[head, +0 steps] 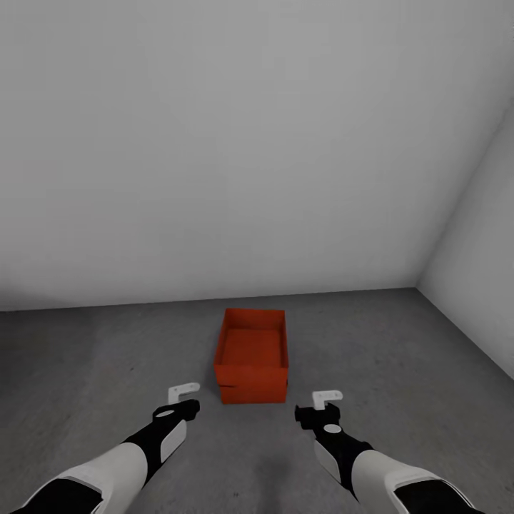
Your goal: Move the two storage containers from the living room to the garage. In the garage, place one container on the floor and stack the other container on top of it (either order is fine).
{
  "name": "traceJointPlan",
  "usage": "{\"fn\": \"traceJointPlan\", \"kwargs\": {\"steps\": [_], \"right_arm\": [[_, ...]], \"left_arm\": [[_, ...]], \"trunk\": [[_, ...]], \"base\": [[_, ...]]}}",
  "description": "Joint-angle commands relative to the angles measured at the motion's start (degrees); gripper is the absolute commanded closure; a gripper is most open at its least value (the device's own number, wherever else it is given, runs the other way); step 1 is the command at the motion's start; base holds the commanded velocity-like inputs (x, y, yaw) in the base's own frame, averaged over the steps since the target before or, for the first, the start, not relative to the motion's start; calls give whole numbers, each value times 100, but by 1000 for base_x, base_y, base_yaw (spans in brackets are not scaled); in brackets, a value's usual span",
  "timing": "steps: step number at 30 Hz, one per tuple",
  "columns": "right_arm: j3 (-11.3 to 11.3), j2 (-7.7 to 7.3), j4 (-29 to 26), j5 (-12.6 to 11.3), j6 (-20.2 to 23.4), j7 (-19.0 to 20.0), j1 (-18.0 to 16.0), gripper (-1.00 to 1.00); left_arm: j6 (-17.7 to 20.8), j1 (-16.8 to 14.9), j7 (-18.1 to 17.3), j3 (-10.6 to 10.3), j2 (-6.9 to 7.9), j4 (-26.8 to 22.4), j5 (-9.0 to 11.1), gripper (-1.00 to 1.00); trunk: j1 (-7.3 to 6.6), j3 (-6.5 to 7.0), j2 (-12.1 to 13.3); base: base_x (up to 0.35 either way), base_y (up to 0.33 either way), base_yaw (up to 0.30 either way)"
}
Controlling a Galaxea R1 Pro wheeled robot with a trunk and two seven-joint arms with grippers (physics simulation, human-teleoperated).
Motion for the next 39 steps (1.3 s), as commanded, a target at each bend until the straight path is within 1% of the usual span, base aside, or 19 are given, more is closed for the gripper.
{"fn": "traceJointPlan", "kwargs": {"steps": [1, 6, 8, 10, 11, 12, 16, 20, 27, 37, 39], "right_arm": [[41, -6, 14, -8, -11, -37, -6, -100], [39, -35, 77, -14, -9, -33, -23, -100], [37, -48, 118, -14, -6, -29, -15, -100], [37, -67, 172, -12, -1, -23, -10, -100], [36, -86, 206, -10, 1, -24, -9, -100], [39, -102, 243, -7, 4, -26, -4, -100], [43, -117, 327, -1, 7, -28, 12, -100], [49, -119, 354, 2, 14, -26, 30, -100], [53, -104, 363, 11, 112, -20, 58, -100], [61, -93, 363, 12, 135, -22, 64, -100], [62, -125, 387, 13, 193, -27, 125, -100]], "left_arm": [[-1, -4, 15, -51, 5, 4, 52, -100], [21, -4, -21, -57, 31, 63, 86, -100], [45, -4, -24, -57, 64, 193, 103, -100], [41, -4, -36, -58, 119, 480, 111, -100], [44, -1, -42, -58, 166, 656, 117, -100], [53, 17, -48, -58, 251, 792, 124, -100], [29, 21, -49, -58, 363, 901, 135, -100], [9, 57, -47, -54, 392, 924, 143, -100], [11, 321, -43, -50, 438, 935, 156, -100], [42, 461, -30, -46, 440, 934, 165, -100], [43, 523, -30, -43, 435, 935, 166, -100]], "trunk": [[3, -10, -10], [3, -10, -10], [3, -10, -10], [3, -10, -10], [3, -10, -10], [3, -10, -10], [3, -10, -10], [3, -10, -10], [3, -10, -10], [3, -10, -10], [3, -10, -10]], "base": [[-3, 0, 0], [-1, 0, 0], [0, 0, 0], [0, 0, 0], [0, 0, 0], [0, 0, 0], [0, 0, 0], [0, 0, 0], [0, 0, 0], [0, 0, 0], [0, 0, 0]]}}
